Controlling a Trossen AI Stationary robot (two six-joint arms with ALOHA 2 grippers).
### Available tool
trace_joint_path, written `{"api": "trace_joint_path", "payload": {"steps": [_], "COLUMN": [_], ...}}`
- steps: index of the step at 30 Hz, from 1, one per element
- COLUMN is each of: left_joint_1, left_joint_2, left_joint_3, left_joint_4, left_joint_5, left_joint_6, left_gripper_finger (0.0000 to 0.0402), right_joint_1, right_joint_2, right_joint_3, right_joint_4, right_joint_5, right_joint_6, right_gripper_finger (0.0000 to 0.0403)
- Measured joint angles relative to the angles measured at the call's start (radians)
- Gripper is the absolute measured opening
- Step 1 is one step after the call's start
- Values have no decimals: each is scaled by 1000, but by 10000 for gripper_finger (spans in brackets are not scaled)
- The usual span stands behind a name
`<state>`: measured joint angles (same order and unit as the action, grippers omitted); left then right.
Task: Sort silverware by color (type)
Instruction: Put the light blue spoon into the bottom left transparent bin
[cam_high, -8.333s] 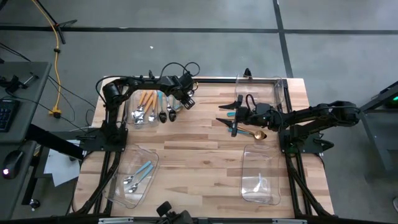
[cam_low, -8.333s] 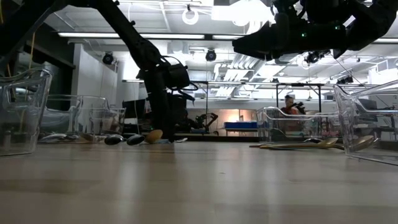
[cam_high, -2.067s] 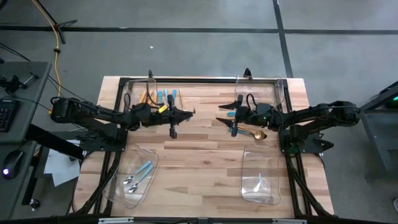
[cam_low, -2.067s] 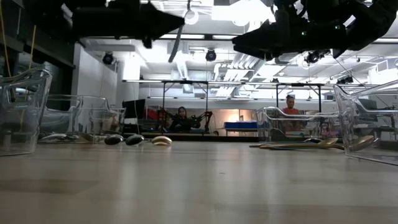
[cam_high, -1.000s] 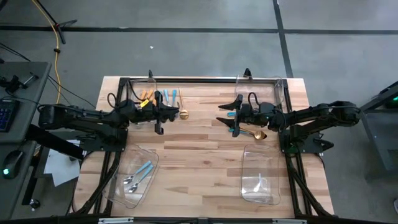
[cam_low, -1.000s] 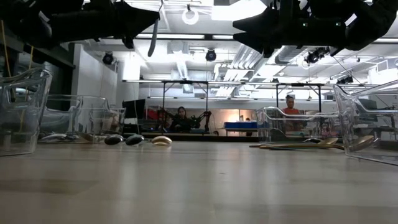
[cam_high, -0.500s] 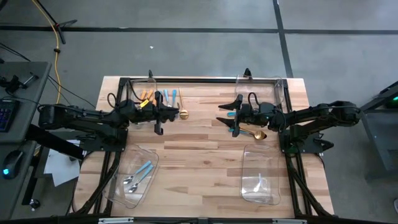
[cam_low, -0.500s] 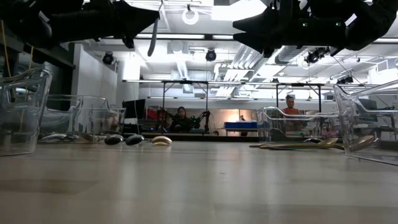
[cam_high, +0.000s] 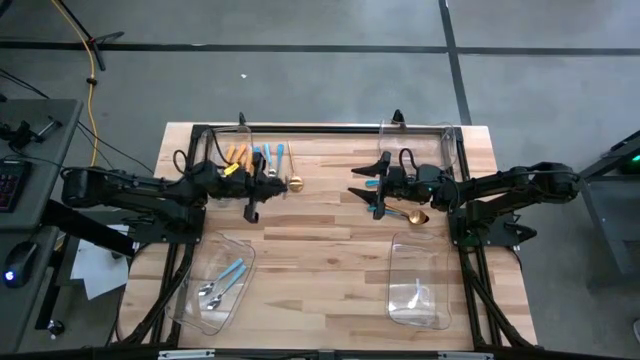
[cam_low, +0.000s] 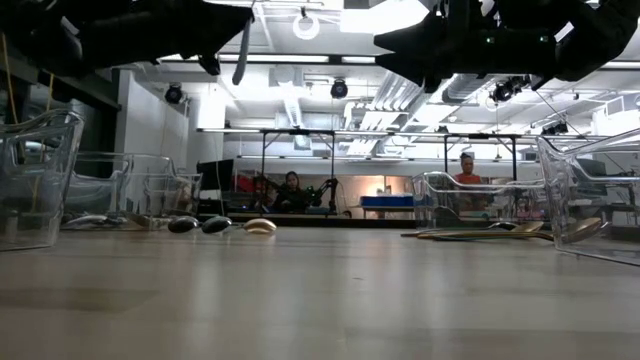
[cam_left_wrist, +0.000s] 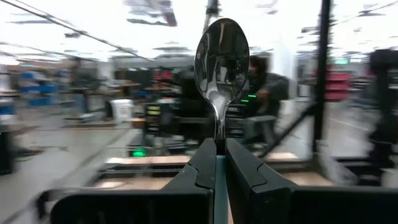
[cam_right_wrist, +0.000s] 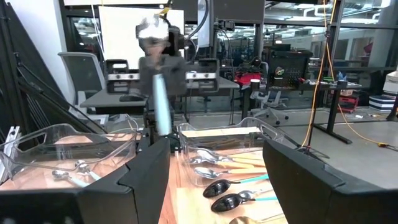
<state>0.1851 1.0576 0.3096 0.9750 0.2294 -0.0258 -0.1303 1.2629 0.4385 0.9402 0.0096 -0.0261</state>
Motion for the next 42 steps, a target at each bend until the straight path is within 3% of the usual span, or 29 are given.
{"api": "trace_joint_path", "payload": {"steps": [5, 9, 16, 21, 27, 33, 38, 42], "left_joint_1": [-63, -150, -404, -636, -861, -1006, -1048, -1056], "left_joint_2": [-26, -69, -53, -6, 69, 169, 271, 336], "left_joint_3": [24, 142, 453, 603, 667, 667, 667, 667], "left_joint_4": [-155, -545, -1314, -1630, -1821, -2006, -2134, -2123], "left_joint_5": [40, 26, -191, -294, -336, -331, -214, -194], "left_joint_6": [-42, -100, -297, -632, -1111, -1484, -1711, -1751], "left_gripper_finger": [1, 1, 1, 1, 1, 1, 1, 1], "right_joint_1": [0, 0, 0, 0, 0, 0, -2, -3], "right_joint_2": [0, 0, 0, 0, 0, 0, 0, 0], "right_joint_3": [0, 0, 0, 0, 0, 0, 0, 0], "right_joint_4": [0, 0, 0, 3, 0, 15, 29, 34], "right_joint_5": [0, 1, 4, 5, 4, 4, 4, 4], "right_joint_6": [0, 0, 0, 0, 9, 3, -24, -43], "right_gripper_finger": [243, 243, 243, 243, 243, 243, 243, 243]}}
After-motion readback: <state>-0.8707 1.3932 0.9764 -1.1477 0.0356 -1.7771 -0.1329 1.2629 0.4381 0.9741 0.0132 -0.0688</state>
